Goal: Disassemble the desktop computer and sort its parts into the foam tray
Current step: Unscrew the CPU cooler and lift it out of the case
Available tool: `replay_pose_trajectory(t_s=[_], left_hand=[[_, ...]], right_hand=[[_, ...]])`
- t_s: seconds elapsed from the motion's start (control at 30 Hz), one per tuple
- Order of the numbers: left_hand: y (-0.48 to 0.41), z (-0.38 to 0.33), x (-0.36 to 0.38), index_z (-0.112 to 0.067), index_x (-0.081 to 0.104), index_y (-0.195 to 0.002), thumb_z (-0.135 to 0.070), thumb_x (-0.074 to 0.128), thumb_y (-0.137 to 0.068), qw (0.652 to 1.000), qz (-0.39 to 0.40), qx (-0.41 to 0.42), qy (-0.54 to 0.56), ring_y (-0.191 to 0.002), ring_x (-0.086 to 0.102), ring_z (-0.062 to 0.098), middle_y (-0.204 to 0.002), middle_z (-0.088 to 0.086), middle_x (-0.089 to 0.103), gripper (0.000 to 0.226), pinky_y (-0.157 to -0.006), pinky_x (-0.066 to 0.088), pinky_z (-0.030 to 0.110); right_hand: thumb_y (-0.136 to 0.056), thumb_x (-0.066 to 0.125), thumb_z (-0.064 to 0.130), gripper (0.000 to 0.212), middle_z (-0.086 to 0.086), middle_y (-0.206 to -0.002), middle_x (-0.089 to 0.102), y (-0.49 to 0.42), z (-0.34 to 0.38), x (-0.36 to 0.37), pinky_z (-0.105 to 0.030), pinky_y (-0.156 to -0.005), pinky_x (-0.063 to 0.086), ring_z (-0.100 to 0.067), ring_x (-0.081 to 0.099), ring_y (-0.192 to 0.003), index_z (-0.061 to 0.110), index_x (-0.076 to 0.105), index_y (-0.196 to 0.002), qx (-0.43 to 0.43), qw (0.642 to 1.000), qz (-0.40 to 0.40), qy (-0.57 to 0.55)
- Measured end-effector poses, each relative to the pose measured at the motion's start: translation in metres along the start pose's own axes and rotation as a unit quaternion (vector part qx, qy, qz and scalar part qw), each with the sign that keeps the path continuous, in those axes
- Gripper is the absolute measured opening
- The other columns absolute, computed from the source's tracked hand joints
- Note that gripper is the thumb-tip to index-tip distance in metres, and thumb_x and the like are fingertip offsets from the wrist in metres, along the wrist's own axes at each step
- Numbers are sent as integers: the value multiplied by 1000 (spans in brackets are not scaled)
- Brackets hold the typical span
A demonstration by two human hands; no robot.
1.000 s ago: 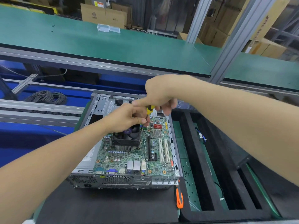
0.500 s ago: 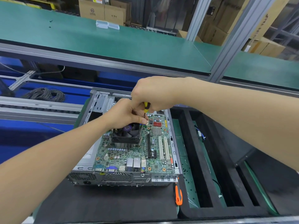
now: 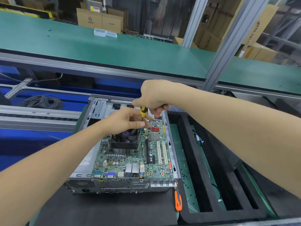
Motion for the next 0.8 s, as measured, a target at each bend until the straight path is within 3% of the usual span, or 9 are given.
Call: replay_pose_trajectory(t_s=[0.07, 0.13, 0.27, 0.37, 0.53, 0.6, 0.67, 0.73, 0.8], left_hand=[[0, 0, 2, -9, 65, -130, -7, 55, -104, 998, 41, 4, 38, -117, 70, 17, -117, 3, 77, 28, -97, 51, 19], [-2, 0, 2, -12, 72, -118, -3, 54, -104, 999, 36, 14, 35, -113, 72, 21, -112, 6, 78, 24, -99, 53, 23], [-6, 3, 3, -27, 82, -90, -3, 68, -96, 999, -26, 15, 22, -99, 77, 19, -97, 5, 80, 28, -96, 56, 27], [-8, 3, 2, -19, 81, -87, -5, 77, -88, 998, -58, 7, 10, -91, 77, 14, -90, -2, 81, 15, -86, 58, 21], [-8, 1, -2, -14, 78, -71, -11, 88, -77, 994, -103, -8, -45, -90, 75, 8, -84, -6, 79, 12, -82, 55, 17], [-6, -2, -1, -26, 79, -69, -18, 89, -77, 994, -101, -13, -50, -88, 74, 9, -84, -7, 79, 15, -80, 55, 21], [-4, -5, -1, -36, 79, -70, -28, 89, -75, 993, -101, -1, -57, -77, 72, 4, -80, -9, 78, 15, -70, 50, 18], [-3, -8, -1, -38, 77, -73, -25, 88, -77, 994, -101, 20, -46, -77, 72, 2, -77, -5, 77, 18, -67, 49, 18], [-2, -7, 1, -30, 74, -73, -19, 86, -81, 995, -90, 23, -35, -88, 75, 8, -81, -1, 78, 18, -75, 54, 24]], right_hand=[[-104, 52, 40, 53, 1, -48, 65, -3, -4, -1, -29, -61, 51, -22, 50, -41, 8, 61, -64, 2, 1000, 13, -27], [-100, 60, 37, 46, 2, -48, 65, -4, -5, -3, -27, -58, 50, -20, 54, -44, 7, 64, -66, -26, 999, 36, -30], [-92, 70, 38, 25, 7, -63, 69, -4, 0, -6, -30, -63, 49, -14, 60, -63, 16, 67, -80, -141, 982, 29, 119], [-82, 77, 22, 24, 4, -65, 59, -1, 5, -6, -31, -57, 42, -13, 49, -61, 20, 56, -72, -247, 953, -27, 171], [-72, 62, 1, 36, 1, -74, 59, 6, 7, 1, -28, -49, 27, -26, 53, -69, 29, 40, -70, -365, 882, -86, 284], [-77, 72, 11, 26, 5, -77, 60, 7, 4, 0, -29, -51, 33, -23, 57, -74, 28, 51, -77, -359, 893, -79, 260], [-80, 81, 46, 27, 11, -76, 65, 10, 1, -8, -30, -57, 44, -13, 62, -73, 26, 64, -90, -303, 935, -53, 176], [-80, 62, 81, 64, 7, -67, 73, 10, -6, -13, -28, -58, 52, -10, 70, -58, 19, 67, -97, -182, 981, -11, 68], [-89, 38, 86, 82, -2, -59, 74, 8, -8, -8, -29, -59, 56, -17, 69, -46, 9, 65, -88, -55, 997, 40, 30]])
Point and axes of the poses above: each hand's wrist, its own y-axis away from the middle knuckle, its own x-axis out of the palm, z = x × y, the point moved 4 cm from there along -y, towards the middle knuckle
